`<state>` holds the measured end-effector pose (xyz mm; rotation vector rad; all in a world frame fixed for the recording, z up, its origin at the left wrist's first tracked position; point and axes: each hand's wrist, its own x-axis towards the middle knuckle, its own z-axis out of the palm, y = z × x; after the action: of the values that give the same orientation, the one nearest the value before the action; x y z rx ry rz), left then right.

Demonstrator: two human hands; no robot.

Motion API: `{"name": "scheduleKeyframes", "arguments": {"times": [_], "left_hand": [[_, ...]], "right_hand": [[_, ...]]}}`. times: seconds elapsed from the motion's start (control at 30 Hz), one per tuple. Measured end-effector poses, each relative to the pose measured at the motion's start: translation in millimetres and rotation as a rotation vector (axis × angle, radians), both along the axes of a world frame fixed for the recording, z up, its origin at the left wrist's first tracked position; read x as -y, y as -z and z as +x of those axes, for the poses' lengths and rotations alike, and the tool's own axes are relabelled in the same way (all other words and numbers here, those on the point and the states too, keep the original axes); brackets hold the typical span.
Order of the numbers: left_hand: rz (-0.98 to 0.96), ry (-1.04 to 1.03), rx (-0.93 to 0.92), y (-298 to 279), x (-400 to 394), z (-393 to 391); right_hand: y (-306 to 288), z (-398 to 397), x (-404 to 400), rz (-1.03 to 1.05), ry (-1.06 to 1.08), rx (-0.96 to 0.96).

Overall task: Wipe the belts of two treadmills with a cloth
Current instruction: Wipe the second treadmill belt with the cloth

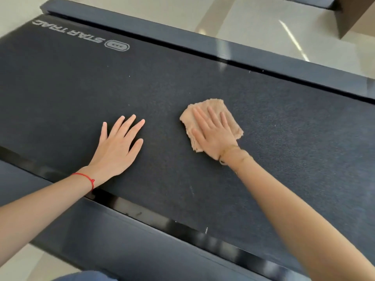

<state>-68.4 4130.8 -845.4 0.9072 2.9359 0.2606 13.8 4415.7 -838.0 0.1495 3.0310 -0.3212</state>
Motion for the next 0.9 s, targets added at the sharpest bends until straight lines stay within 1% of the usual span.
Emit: {"name": "scheduleKeyframes", "arguments": {"times": [0.1, 0.17, 0.23, 0.37, 0.47, 0.6, 0.73, 0.8, 0.9], "left_hand": [[0.026, -0.049, 0.002, -1, 15, -23], [0.027, -0.071, -0.008, 0, 28, -35], [0.014, -0.062, -0.023, 2, 40, -45], [0.031, -0.095, -0.015, 4, 64, -61], [0.036, -0.095, -0.028, 6, 81, -69], [0.066, -0.113, -0.021, 9, 83, -68], [0.088, -0.12, -0.053, 10, 81, -65], [0.095, -0.118, -0.054, 11, 81, -66], [0.102, -0.119, -0.048, 11, 81, -68]], "right_hand": [[-1, -44, 20, 0.019, 0.098, 0.012], [-2, -45, 36, 0.028, 0.089, 0.005], [-4, -28, 52, 0.018, 0.01, 0.003], [-7, 33, 88, 0.052, -0.18, 0.013], [-7, 61, 93, 0.037, -0.218, 0.02], [-5, 47, 81, 0.033, -0.113, -0.002], [-4, -25, 64, -0.012, 0.14, 0.014], [-5, -62, 69, -0.022, 0.235, 0.036], [-3, -81, 92, -0.016, 0.251, 0.036]]}}
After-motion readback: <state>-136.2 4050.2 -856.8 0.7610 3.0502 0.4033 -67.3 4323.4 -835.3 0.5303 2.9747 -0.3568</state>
